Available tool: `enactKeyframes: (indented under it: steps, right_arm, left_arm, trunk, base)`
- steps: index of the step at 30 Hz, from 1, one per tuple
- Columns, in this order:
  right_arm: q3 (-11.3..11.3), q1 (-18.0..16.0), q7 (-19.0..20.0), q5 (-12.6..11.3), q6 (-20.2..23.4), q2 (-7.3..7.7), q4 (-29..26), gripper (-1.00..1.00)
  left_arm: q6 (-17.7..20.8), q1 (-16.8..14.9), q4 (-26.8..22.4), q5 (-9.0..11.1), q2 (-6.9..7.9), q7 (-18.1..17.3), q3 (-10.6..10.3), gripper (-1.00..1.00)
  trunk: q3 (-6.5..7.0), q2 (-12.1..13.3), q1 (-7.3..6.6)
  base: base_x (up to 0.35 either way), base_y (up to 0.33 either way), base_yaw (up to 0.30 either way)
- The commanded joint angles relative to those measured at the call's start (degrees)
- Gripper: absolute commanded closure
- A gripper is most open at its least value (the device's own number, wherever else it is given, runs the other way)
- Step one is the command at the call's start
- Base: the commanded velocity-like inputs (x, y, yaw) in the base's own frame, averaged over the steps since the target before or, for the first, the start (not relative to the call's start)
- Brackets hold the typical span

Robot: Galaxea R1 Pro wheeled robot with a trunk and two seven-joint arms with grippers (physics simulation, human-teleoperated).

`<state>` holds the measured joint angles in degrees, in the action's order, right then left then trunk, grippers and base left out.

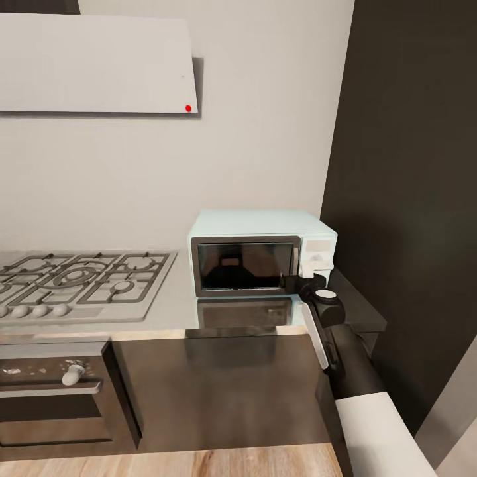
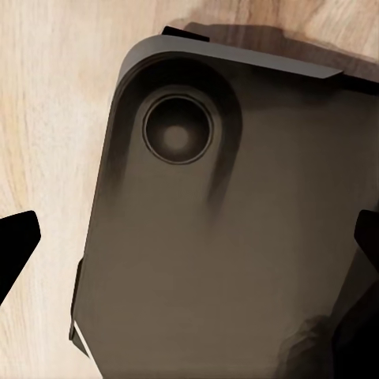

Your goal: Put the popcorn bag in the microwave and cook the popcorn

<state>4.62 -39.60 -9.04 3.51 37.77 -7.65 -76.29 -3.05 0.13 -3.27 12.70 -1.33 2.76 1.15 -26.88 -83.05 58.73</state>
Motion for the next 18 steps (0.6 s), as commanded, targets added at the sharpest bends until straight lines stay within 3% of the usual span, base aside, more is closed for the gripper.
enactKeyframes:
  steps: [1, 4, 18]
  right_arm:
    - [-0.1, 0.0, -0.1, 0.4, 0.4, 0.0, -0.1, -1.0]
    - [-0.9, 0.0, 0.0, 0.4, 0.4, 0.0, -0.1, -1.0]
    - [-1.0, 0.0, -0.4, 0.4, 0.3, -0.08, -0.3, -1.0]
  left_arm:
    - [-0.1, 0.0, -0.1, 0.2, -0.04, 0.1, 0.1, -1.0]
    - [-0.1, 0.0, -0.1, 0.2, -0.01, 0.1, 0.1, -1.0]
    - [0.0, 0.0, -0.1, 0.3, 0.01, 0.2, 0.0, -1.0]
  trunk:
    - [-0.05, 0.0, 0.0]
    - [-0.05, 0.0, 0.0]
    - [-0.05, 0.0, 0.0]
  base:
    - [0.0, 0.0, 0.0]
    - [0.0, 0.0, 0.0]
    - [0.013, 0.0, 0.0]
